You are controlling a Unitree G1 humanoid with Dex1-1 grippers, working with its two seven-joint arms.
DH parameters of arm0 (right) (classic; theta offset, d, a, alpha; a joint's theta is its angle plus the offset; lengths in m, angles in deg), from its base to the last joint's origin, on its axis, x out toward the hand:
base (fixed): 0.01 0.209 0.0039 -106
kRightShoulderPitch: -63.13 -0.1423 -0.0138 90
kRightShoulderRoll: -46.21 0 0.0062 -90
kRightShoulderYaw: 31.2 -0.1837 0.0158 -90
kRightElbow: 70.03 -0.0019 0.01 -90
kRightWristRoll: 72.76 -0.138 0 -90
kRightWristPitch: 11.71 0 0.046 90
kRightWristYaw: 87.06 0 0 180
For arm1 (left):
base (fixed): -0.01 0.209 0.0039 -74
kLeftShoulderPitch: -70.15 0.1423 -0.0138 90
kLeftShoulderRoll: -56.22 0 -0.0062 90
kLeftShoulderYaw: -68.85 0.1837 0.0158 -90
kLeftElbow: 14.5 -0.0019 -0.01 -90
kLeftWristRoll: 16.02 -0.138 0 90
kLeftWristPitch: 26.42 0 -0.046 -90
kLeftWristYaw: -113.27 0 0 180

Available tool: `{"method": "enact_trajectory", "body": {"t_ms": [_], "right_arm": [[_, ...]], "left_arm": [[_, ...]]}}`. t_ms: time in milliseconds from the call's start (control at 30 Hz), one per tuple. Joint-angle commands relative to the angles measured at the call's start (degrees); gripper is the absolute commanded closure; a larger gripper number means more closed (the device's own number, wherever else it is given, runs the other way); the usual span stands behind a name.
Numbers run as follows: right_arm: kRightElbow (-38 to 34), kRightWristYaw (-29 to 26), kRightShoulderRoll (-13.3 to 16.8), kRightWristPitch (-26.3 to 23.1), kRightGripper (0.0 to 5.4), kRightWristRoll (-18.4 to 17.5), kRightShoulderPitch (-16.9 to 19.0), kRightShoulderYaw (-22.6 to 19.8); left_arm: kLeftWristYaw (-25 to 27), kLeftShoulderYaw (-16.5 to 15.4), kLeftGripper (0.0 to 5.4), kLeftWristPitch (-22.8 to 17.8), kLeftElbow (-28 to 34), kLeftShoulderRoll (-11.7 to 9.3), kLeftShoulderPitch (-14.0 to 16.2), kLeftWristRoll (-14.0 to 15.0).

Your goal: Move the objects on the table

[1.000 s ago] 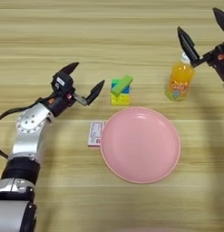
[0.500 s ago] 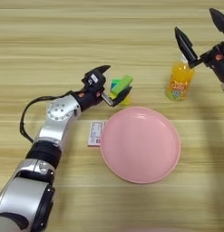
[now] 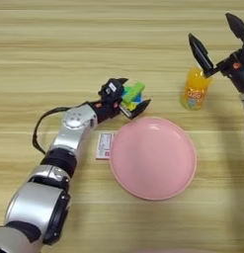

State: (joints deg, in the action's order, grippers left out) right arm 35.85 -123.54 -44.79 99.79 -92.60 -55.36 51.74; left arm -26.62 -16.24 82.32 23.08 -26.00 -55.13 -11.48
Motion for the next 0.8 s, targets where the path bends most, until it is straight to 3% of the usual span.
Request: {"method": "enact_trajectory", "body": {"t_ms": [33,200,800], "right_arm": [[-0.93,0.51,-0.10,-0.89,0.03,0.41,0.51,0.26],[-0.98,0.64,-0.13,-0.90,0.03,0.49,0.55,0.35],[-1.08,1.11,0.04,-0.96,0.00,0.58,0.69,0.63]], "left_arm": [[-0.26,0.14,0.00,-1.13,-1.43,0.13,-1.70,-1.19],[-0.29,-0.13,0.00,-1.25,-2.20,0.26,-1.93,-1.38],[-0.44,-0.25,1.72,-0.92,-2.47,0.28,-1.85,-1.61]]}}
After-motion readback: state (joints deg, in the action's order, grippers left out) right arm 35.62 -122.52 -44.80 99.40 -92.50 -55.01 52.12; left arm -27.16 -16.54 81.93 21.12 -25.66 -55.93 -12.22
